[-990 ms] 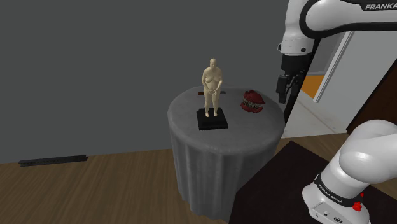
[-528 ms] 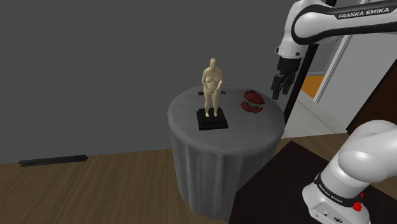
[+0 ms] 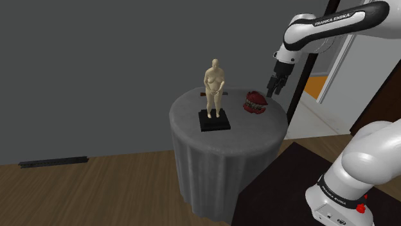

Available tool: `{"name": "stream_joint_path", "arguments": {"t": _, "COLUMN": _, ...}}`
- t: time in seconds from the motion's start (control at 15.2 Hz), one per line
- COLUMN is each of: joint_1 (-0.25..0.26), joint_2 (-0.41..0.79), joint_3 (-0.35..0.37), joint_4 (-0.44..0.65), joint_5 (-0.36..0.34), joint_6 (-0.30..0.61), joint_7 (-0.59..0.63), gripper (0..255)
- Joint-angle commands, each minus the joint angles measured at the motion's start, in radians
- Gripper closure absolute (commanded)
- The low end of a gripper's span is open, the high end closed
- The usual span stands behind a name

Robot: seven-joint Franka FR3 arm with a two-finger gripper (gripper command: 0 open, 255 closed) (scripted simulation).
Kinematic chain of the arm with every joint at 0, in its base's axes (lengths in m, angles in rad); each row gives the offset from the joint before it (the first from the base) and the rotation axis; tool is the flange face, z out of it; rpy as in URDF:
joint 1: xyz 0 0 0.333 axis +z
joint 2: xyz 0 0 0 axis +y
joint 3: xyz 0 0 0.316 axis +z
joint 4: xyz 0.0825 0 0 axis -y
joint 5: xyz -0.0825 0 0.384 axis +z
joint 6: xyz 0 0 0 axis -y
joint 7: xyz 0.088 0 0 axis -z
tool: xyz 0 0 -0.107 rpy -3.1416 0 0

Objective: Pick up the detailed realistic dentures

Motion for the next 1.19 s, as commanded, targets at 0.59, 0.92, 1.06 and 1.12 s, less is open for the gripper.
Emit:
{"name": "stream_joint_path", "arguments": {"t": 0.59, "joint_1": 0.033, "joint_2": 0.254, "joint_3": -0.132, "joint_4": 0.067, "joint_5": 0.168, "joint_6": 0.182, "joint_7": -0.249, "gripper": 0}}
{"name": "stream_joint_path", "arguments": {"t": 0.92, "joint_1": 0.037, "joint_2": 0.276, "joint_3": -0.135, "joint_4": 0.051, "joint_5": 0.184, "joint_6": 0.216, "joint_7": -0.268, "gripper": 255}}
{"name": "stream_joint_path", "arguments": {"t": 1.06, "joint_1": 0.037, "joint_2": 0.278, "joint_3": -0.135, "joint_4": 0.053, "joint_5": 0.184, "joint_6": 0.215, "joint_7": -0.267, "gripper": 255}}
{"name": "stream_joint_path", "arguments": {"t": 1.12, "joint_1": 0.037, "joint_2": 0.277, "joint_3": -0.135, "joint_4": 0.053, "joint_5": 0.184, "joint_6": 0.215, "joint_7": -0.267, "gripper": 255}}
